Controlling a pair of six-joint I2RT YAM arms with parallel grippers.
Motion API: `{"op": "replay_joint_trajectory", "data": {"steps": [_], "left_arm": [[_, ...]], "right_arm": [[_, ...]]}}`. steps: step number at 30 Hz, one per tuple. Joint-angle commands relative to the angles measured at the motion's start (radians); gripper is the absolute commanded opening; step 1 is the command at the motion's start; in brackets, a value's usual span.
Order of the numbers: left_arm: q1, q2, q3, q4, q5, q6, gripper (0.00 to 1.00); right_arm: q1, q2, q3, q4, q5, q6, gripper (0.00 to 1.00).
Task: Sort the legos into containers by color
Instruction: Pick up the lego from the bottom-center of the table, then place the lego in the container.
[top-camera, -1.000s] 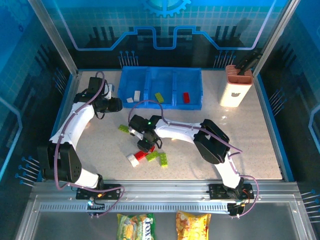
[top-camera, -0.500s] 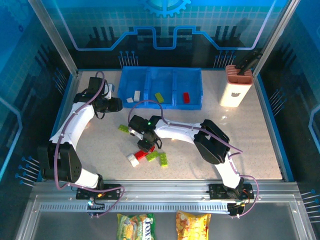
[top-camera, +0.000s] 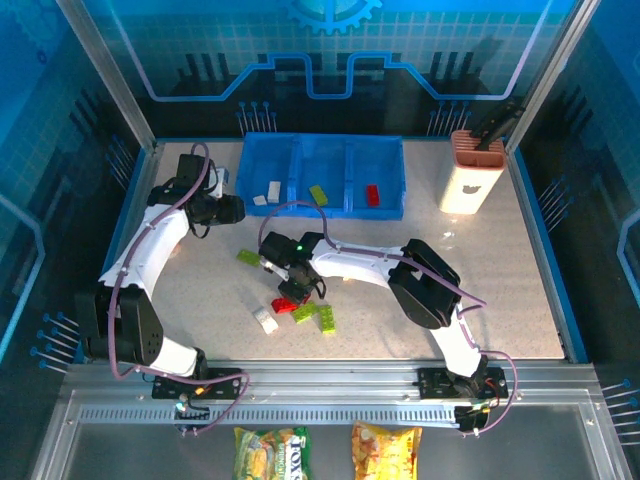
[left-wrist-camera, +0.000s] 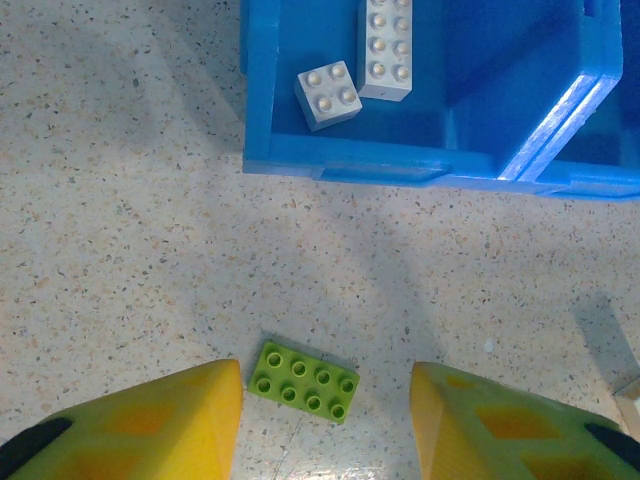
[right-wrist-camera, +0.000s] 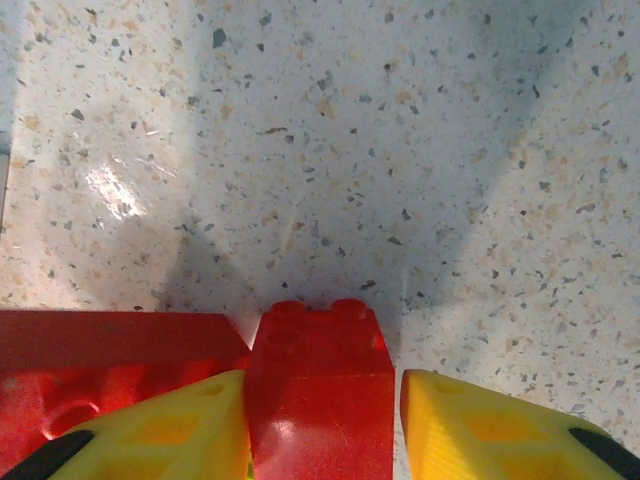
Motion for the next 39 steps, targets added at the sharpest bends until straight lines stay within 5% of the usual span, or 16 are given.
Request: {"op": "replay_joint_trajectory", "data": {"steps": [1,21,39], "left_arm": [[0.013,-0.013,-0.013,0.003,0.025,-0.005,0.49],[0.012,-0.006,-0.013,0.004,0.026,-0.006,0.49],[0.013,-0.025,-0.017,0.004,0.022,-0.001,0.49]], "right_arm": [[0.005,-0.024,-0.005,-0.039,0.018,0.001,0.44],[-0.047,-0.112,-0.068,-0.008,0.025,0.052,0.37],[-0.437,-0.287,-0.065,-0.088,0.049,0.104,0.36]]}}
